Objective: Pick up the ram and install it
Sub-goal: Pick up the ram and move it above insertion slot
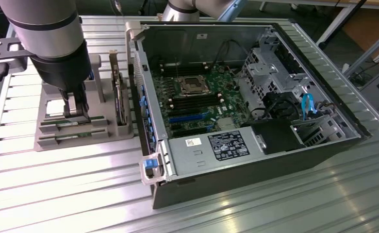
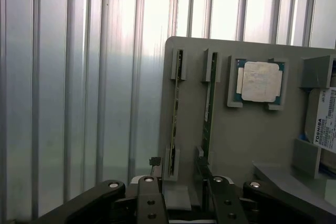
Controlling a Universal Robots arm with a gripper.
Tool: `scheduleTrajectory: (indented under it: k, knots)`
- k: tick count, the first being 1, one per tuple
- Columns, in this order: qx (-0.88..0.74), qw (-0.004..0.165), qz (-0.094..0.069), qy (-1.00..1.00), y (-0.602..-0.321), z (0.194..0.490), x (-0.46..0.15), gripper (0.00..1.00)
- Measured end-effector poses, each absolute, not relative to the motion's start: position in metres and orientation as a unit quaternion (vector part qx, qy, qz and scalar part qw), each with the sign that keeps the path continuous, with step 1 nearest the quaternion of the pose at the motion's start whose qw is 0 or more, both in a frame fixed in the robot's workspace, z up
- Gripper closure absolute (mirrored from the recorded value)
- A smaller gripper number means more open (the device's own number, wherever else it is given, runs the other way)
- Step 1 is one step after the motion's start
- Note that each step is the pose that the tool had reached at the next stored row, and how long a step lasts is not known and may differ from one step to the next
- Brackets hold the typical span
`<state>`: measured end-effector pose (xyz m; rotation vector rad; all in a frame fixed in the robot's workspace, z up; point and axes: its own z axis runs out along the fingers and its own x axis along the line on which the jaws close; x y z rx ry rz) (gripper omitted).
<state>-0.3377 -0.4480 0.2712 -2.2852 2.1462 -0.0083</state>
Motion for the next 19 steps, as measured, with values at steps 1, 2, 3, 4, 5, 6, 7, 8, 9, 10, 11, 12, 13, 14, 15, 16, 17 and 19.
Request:
scheduleTrajectory:
  k: [1,2,3,4,5,6,7,8,9,10,11,12,13,14,15,16,17,19]
  knots:
    - [-0.729,0.003,-0.003,0.685,-0.4480,0.2707,-0.3378,0.63]
    - [-0.729,0.003,-0.003,0.685,-0.4480,0.2704,-0.3378,0.63]
    - [-0.729,0.003,-0.003,0.685,-0.4480,0.2700,-0.3378,0.63]
    - [-0.729,0.003,-0.003,0.685,-0.4480,0.2697,-0.3379,0.63]
    - [-0.729,0.003,-0.003,0.685,-0.4480,0.2694,-0.3379,0.63]
    - [-0.729,0.003,-0.003,0.685,-0.4480,0.2690,-0.3379,0.63]
    - [-0.729,0.003,-0.003,0.685,-0.4480,0.2688,-0.3379,0.63]
    - [-0.729,0.003,-0.003,0.685,-0.4480,0.2684,-0.3380,0.63]
    - [-0.729,0.003,-0.003,0.685,-0.4480,0.2681,-0.3380,0.63]
    - [-0.729,0.003,-0.003,0.685,-0.4480,0.2678,-0.3380,0.63]
    - [-0.729,0.003,-0.003,0.685,-0.4480,0.2676,-0.3380,0.63]
    - [-0.729,0.003,-0.003,0.685,-0.4480,0.2673,-0.3381,0.63]
    - [-0.729,0.003,-0.003,0.685,-0.4480,0.2671,-0.3381,0.63]
    - [-0.729,0.003,-0.003,0.685,-0.4480,0.2669,-0.3381,0.63]
    - [-0.729,0.003,-0.003,0.685,-0.4480,0.2666,-0.3381,0.63]
    - [-0.729,0.003,-0.003,0.685,-0.4480,0.2664,-0.3381,0.63]
    - [-0.729,0.003,-0.003,0.685,-0.4480,0.2659,-0.3381,0.63]
    - [-0.729,0.003,-0.003,0.685,-0.4480,0.2655,-0.3382,0.63]
